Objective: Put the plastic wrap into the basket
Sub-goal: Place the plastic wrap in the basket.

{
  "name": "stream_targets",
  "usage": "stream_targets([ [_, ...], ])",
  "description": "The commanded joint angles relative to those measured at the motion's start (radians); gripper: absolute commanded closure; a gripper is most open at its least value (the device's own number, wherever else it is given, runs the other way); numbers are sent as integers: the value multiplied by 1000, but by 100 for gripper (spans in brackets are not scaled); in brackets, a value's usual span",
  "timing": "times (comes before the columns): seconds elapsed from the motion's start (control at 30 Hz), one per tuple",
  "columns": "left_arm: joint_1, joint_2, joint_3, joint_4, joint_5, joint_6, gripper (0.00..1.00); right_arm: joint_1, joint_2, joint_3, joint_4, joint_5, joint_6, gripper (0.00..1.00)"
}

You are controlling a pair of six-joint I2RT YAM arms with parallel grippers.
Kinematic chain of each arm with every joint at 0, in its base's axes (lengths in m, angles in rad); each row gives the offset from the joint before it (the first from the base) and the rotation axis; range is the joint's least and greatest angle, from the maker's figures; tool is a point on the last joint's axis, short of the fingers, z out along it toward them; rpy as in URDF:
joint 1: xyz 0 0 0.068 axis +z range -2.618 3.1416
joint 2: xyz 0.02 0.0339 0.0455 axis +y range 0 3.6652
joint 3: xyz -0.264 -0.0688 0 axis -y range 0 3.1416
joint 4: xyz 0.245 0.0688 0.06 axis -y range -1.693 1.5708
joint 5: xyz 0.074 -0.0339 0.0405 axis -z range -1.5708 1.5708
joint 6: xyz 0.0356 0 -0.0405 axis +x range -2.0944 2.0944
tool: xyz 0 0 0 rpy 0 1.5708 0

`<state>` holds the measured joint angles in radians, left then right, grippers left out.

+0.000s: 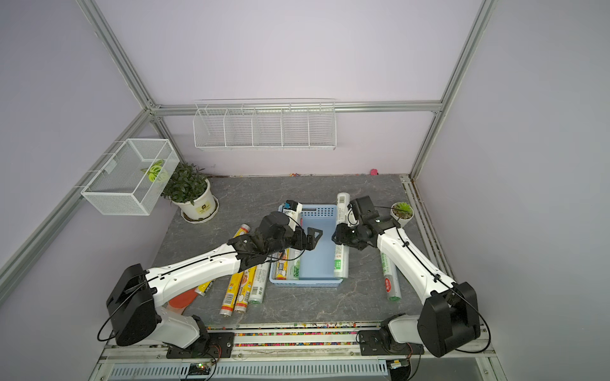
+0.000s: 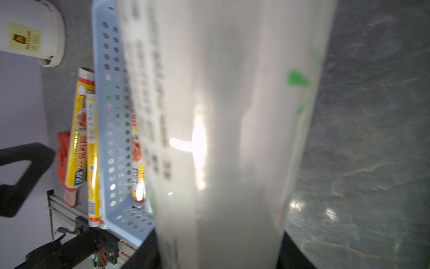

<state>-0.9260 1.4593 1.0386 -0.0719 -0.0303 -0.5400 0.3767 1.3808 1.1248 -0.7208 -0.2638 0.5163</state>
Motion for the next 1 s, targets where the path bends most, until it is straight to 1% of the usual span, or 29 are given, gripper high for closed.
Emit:
stream_targets([
  [0.0, 29, -58, -62, 40, -61, -62, 0, 54, 63, 47, 113, -38, 71, 61],
  [0.07, 35, -88, -99, 48, -75, -72, 0, 82, 110, 58, 158, -47, 98, 61],
  [0.17, 39, -109, -118, 22, -85, -73, 0, 114, 174, 81, 197, -59, 119, 61],
  [0.3, 41, -125, -135, -3, -98, -83, 0, 147, 261, 120, 198, -65, 135, 61],
  [0.37, 41, -135, -145, -8, -106, -91, 0, 168, 302, 140, 185, -44, 130, 60],
  [0.63, 44, -132, -144, -46, -122, -108, 0, 186, 432, 176, 193, -64, 175, 60],
  [0.77, 47, -128, -142, -53, -120, -109, 0, 186, 475, 181, 196, -65, 186, 59],
  [0.83, 49, -126, -141, -52, -117, -111, 0, 186, 493, 181, 212, -86, 190, 57],
  [0.9, 50, -121, -139, -51, -115, -110, 0, 186, 514, 187, 219, -115, 191, 55],
  [0.97, 51, -109, -134, -51, -113, -112, 0, 187, 523, 188, 218, -113, 194, 51],
])
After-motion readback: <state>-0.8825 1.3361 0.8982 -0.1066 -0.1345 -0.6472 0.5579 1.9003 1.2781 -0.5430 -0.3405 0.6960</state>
